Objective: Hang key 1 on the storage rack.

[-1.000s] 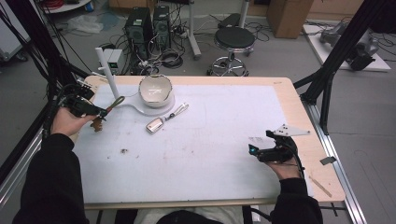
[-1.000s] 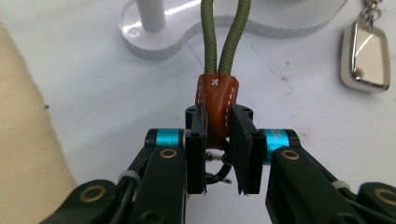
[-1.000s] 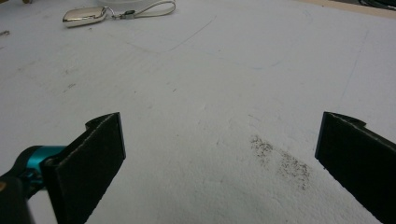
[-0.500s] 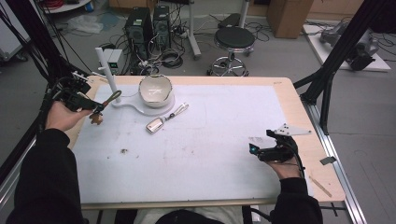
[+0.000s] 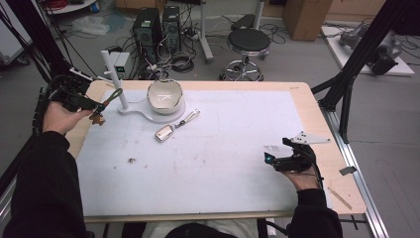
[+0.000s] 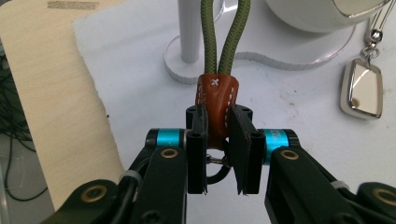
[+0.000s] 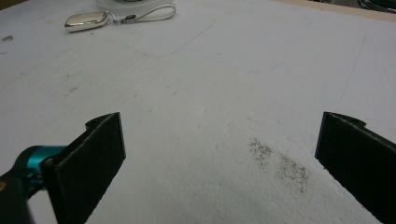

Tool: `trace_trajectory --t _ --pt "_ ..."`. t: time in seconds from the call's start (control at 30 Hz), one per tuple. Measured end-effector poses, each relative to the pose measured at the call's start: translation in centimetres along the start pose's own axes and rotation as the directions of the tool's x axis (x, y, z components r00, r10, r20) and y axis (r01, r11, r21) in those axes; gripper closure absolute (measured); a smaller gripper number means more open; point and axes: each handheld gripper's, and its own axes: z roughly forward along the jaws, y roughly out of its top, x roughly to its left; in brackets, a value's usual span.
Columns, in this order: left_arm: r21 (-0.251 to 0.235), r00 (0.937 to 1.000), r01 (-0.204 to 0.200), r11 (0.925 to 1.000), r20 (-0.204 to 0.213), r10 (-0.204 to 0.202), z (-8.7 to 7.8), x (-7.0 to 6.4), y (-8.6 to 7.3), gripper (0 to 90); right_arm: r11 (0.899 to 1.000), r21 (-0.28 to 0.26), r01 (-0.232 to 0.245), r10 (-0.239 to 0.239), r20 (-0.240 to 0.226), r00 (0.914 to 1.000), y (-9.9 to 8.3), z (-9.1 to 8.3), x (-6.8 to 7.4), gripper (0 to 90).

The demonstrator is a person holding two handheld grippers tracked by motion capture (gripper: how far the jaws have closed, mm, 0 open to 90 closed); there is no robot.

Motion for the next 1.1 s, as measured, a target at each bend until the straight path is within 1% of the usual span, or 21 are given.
trace_trajectory --t 0.03,0.07,0.1,0.13,0.23,0.3,0.33,0.4,0.43,0.6,0.73,0.83,0.87,0.97,1.03,1.1 --pt "-0.009 0.9999 0.013 0.9999 -0.002 -0.013 -0.3 0.4 0.0 77.2 1.000 0.004 0.013 -0.013 0.000 0.9999 0.0 0.1 0.1 0.6" --pt "-0.009 0.9999 0.013 0.9999 -0.002 -0.013 -0.3 0.4 0.0 77.3 1.000 0.005 0.018 -0.018 0.002 0.9998 0.0 0.1 0.1 0.6" --pt "-0.013 0.9999 0.015 0.9998 0.002 -0.015 -0.5 0.7 0.1 77.3 1.000 0.010 0.013 -0.013 -0.002 0.9999 0.1 0.2 0.2 0.6" --pt "-0.017 0.9998 0.018 0.9997 0.005 -0.018 -0.7 0.8 0.2 77.3 1.000 0.009 0.020 -0.020 -0.001 0.9998 0.1 0.2 0.2 0.6" --pt "-0.026 0.9996 0.026 0.9993 0.012 -0.026 -1.2 1.2 0.5 77.4 1.000 0.017 0.023 -0.023 0.001 0.9997 0.1 0.3 0.3 0.6" --pt "-0.041 0.9993 0.034 0.9986 0.018 -0.033 -1.7 1.4 0.6 77.4 1.000 0.017 0.022 -0.022 0.003 0.9997 0.0 0.3 0.3 0.6" --pt "-0.041 0.9993 0.034 0.9986 0.018 -0.033 -1.7 1.4 0.6 77.4 1.000 0.017 0.022 -0.022 0.003 0.9997 0.0 0.3 0.3 0.6" --pt "-0.035 0.9997 0.024 0.9991 0.001 -0.024 -2.3 1.6 0.9 77.4 1.000 0.019 0.020 -0.020 0.005 0.9998 0.0 0.2 0.3 0.6" --pt "-0.040 0.9997 0.024 0.9989 -0.002 -0.024 -2.6 1.7 0.9 77.4 1.000 0.018 0.017 -0.017 0.005 0.9998 0.0 0.2 0.3 0.5" --pt "-0.065 0.9985 0.050 0.9966 -0.019 -0.052 -3.9 2.5 0.8 77.3 1.000 0.018 0.019 -0.020 0.005 0.9998 0.0 0.2 0.3 0.6" --pt "-0.065 0.9970 0.064 0.9958 -0.040 -0.066 -4.2 2.7 0.9 77.3 1.000 0.019 0.020 -0.020 0.007 0.9998 0.0 0.2 0.3 0.6" --pt "-0.069 0.9967 0.069 0.9952 -0.036 -0.072 -4.2 2.8 1.0 77.3 1.000 0.019 0.019 -0.019 0.007 0.9998 0.0 0.1 0.3 0.5" --pt "-0.077 0.9964 0.073 0.9943 -0.039 -0.076 -4.3 2.9 1.2 77.3 1.000 0.020 0.019 -0.019 0.007 0.9998 0.0 0.2 0.3 0.5" --pt "-0.078 0.9952 0.080 0.9938 -0.051 -0.084 -4.3 3.1 1.3 77.3 1.000 0.023 0.020 -0.020 0.007 0.9998 0.0 0.2 0.3 0.6" --pt "-0.080 0.9932 0.098 0.9920 -0.055 -0.102 -4.3 3.3 1.3 77.3 1.000 0.023 0.021 -0.021 0.009 0.9997 0.0 0.2 0.3 0.6" --pt "-0.073 0.9919 0.108 0.9915 -0.059 -0.112 -4.2 3.5 1.2 77.3 1.000 0.023 0.021 -0.021 0.008 0.9997 0.0 0.1 0.3 0.6"
